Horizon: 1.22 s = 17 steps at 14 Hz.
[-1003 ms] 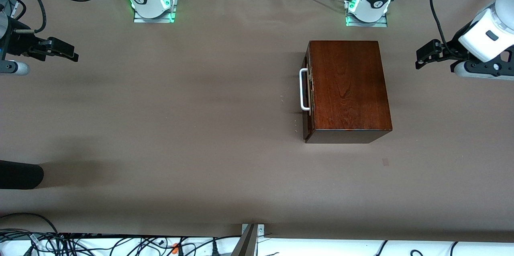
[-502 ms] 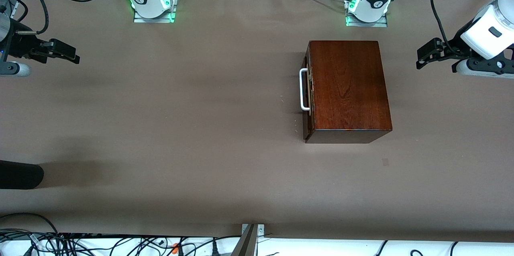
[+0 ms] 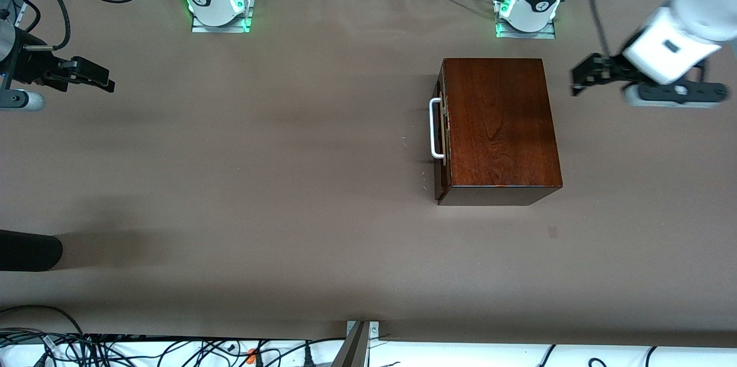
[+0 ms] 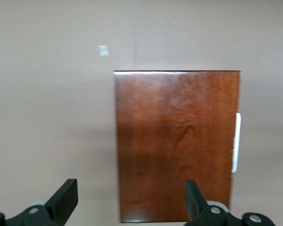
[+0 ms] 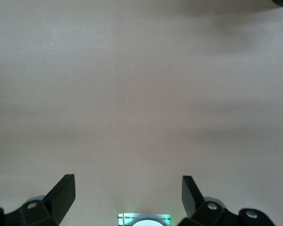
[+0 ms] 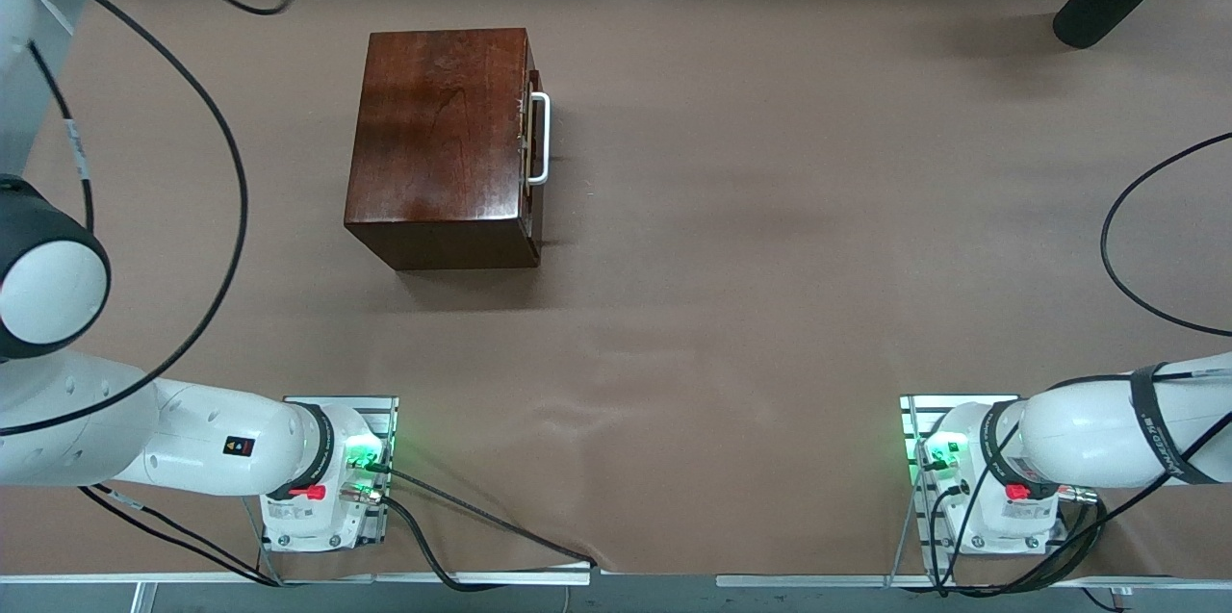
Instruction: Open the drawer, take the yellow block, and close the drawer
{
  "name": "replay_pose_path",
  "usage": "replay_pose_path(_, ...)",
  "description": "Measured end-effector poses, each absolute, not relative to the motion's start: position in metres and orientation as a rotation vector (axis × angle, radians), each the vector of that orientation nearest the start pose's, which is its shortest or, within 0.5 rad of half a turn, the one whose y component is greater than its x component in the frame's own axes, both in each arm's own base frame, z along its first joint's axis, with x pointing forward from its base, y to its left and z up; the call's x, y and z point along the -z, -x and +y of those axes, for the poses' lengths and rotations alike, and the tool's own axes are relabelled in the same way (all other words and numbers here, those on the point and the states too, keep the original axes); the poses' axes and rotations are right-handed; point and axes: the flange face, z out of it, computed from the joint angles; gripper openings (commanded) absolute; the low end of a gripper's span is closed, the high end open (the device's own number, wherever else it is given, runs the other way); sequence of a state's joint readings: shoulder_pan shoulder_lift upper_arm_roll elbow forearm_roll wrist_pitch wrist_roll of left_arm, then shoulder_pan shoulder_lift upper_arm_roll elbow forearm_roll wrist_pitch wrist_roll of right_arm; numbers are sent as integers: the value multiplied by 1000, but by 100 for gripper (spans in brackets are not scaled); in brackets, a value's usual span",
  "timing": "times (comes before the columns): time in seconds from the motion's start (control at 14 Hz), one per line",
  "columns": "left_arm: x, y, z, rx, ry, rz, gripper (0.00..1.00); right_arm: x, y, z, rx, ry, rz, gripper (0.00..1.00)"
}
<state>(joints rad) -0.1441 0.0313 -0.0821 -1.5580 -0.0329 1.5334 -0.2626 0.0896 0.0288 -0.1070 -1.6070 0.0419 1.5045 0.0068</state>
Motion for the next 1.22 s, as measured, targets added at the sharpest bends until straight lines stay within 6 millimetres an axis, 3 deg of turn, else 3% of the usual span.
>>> replay_pose_path(0.29,-595,-524,-224,-121,3156,-78,100,-586,-553,-4,-203,3095,38,100)
replay_pose_path(0.57,-562,-499,-320,-133,3143,-62,100,-586,-553,-5,-203,3095,39,100)
replay_pose_path(0.79,-536,-476,-375,-105,3084,-23,100,-586,-553,-5,-204,3095,40,100)
replay_pose_path(1.0,-492,-454,-428,-81,3013,36,100,-586,-553,-6,-204,3095,42,100)
replay_pose_path(1.22,-443,-456,-448,-96,2966,88,100,-586,-553,-6,-204,3095,42,100)
